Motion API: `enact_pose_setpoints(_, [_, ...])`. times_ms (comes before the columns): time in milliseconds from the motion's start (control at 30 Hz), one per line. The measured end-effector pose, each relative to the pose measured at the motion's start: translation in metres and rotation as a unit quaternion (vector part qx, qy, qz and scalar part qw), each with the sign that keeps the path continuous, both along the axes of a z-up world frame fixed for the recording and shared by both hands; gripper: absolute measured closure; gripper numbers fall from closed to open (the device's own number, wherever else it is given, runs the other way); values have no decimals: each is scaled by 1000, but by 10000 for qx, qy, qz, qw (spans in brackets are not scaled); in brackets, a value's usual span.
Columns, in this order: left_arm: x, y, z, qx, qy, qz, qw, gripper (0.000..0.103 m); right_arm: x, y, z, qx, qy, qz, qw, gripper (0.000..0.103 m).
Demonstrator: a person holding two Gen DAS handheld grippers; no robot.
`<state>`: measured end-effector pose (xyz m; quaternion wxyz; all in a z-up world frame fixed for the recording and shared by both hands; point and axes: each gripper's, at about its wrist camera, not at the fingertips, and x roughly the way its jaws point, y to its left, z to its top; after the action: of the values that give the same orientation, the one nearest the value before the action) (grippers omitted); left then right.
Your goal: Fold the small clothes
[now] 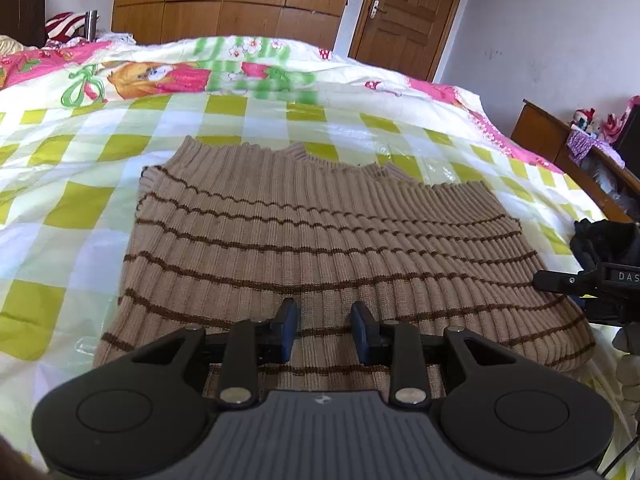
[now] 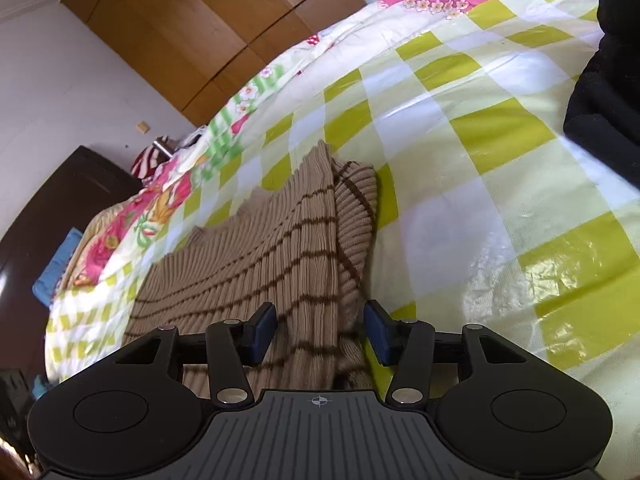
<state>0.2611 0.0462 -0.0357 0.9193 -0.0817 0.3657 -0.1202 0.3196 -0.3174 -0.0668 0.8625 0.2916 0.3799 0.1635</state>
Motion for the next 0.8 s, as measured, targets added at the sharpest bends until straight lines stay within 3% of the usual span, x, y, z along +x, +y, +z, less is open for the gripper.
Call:
enact_pose_setpoints(100, [-1,-9,-6,240,-15,-35,9997,58,11,8,-5,258,43,13,9997,52])
enact_pose_setpoints(133, [-2,-12,-7,313,-25,-44,9995,58,15,12,-6,298,90,-12,9995,56])
enact_pose_setpoints(167, [-3,-13,-7,315,34,-33,9995,58,18,14,-6,323,181,-63,9993,70])
enact_pose_setpoints(267, [-11,-13,-10,287,272,-19,9992,58,15,11,-6,449,369,-33,9983,83])
enact_pose_setpoints(467, [-46,-22,-10,312,534,-154,9980,58,-32,-7,2,271,491,244,9981,85])
enact_pose_setpoints(633, [-68,-34,0,58,790,-348,9962,58,-54,-31,9,150,588,186,9980,86])
enact_pose_setpoints(800, [-74,-48,23,19,320,-418,9986,58,-69,-50,11,52,631,137,9979,85])
